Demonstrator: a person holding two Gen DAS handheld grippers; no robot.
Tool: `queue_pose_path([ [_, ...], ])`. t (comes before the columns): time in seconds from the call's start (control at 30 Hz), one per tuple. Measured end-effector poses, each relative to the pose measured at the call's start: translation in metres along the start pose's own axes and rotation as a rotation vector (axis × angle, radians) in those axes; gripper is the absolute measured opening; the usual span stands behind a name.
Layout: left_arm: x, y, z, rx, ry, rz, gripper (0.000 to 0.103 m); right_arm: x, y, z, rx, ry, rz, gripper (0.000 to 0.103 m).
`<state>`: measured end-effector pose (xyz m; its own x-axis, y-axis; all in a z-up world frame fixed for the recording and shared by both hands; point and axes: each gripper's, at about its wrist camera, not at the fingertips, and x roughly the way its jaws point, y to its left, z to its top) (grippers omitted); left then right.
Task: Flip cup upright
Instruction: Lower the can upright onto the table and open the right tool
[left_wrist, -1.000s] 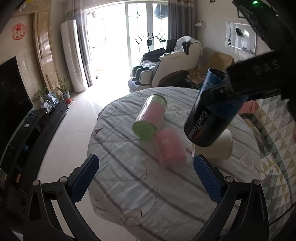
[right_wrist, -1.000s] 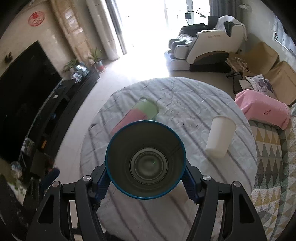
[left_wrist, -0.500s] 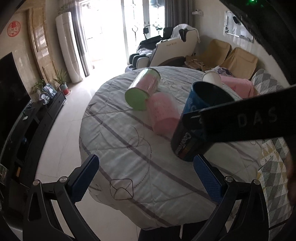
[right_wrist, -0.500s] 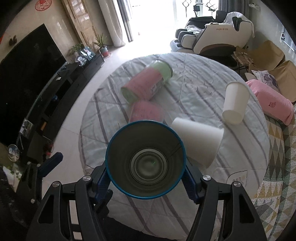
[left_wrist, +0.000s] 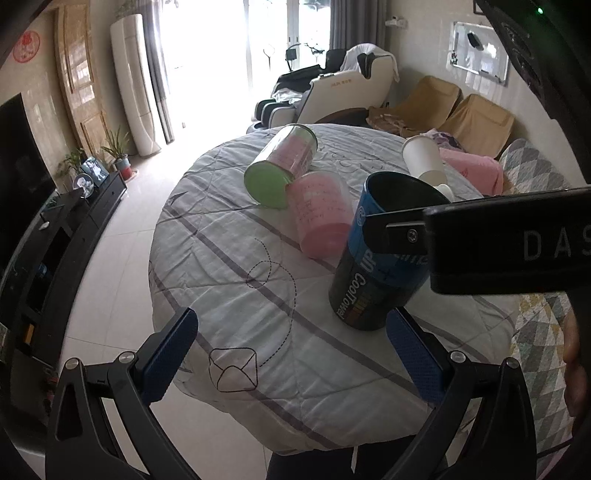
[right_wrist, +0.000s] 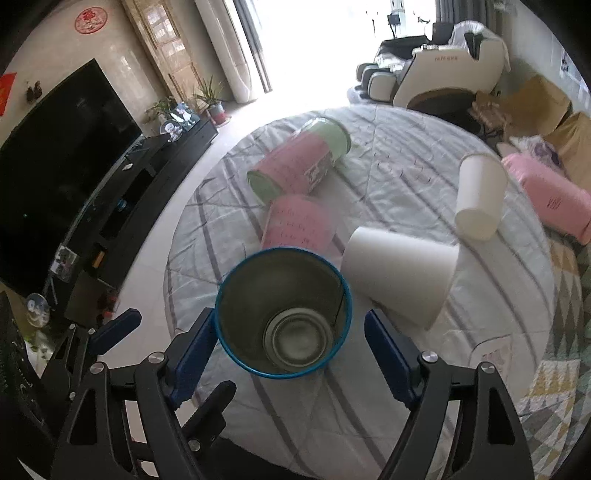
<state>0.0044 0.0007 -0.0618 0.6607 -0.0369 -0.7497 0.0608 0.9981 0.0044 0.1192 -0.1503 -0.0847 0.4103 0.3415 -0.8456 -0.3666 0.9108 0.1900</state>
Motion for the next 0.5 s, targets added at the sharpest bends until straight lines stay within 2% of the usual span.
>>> queue_pose_path([
  [0.37, -0.006, -0.004, 0.000, 0.010, -0.017, -0.004, 0.103, -0.012, 0.000, -0.012, -0.018, -0.001, -0.001, 0.082],
  [0.5, -0.015, -0.005, 0.001, 0.015, -0.038, -0.006, 0.103, -0.032, -0.009, -0.018, 0.000, -0.044, 0.008, 0.082],
])
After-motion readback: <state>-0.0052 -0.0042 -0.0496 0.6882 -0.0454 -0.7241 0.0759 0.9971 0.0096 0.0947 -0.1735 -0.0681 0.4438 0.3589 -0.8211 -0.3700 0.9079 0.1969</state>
